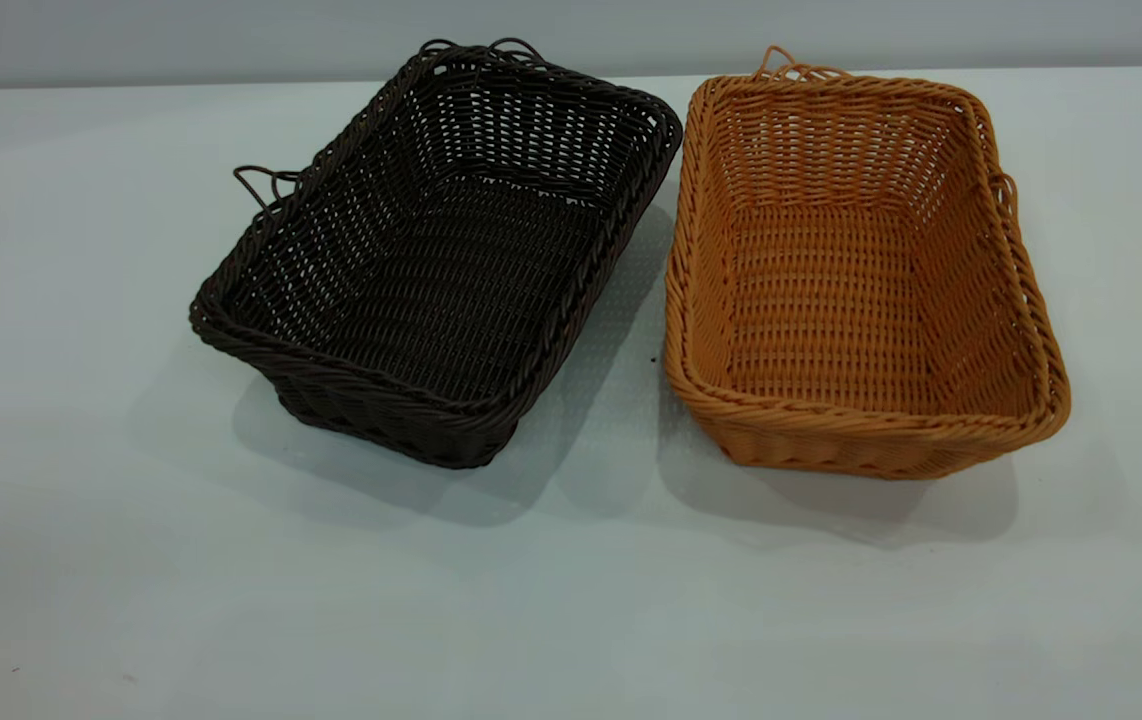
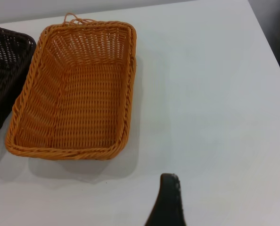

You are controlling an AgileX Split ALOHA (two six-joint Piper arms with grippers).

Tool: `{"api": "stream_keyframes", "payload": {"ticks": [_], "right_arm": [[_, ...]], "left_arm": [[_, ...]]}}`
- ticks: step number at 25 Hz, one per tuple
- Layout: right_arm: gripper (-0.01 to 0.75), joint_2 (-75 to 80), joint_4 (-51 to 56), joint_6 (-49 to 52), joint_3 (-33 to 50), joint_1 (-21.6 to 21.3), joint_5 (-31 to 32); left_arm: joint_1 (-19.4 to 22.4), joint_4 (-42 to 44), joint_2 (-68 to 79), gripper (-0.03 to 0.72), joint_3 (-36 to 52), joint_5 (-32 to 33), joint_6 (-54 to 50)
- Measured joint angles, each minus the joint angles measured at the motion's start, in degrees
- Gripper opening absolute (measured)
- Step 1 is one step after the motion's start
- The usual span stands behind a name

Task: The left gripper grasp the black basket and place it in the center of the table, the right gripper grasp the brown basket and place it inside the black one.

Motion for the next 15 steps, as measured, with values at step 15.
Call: {"api": "stream_keyframes", "payload": {"ticks": [15], "right_arm": [[0.565, 0.0, 4.98, 0.26, 0.0, 0.0, -1.48]], "left_arm": [[-3.01, 0.0, 1.02, 0.561, -0.7, -1.89, 0.11]]}}
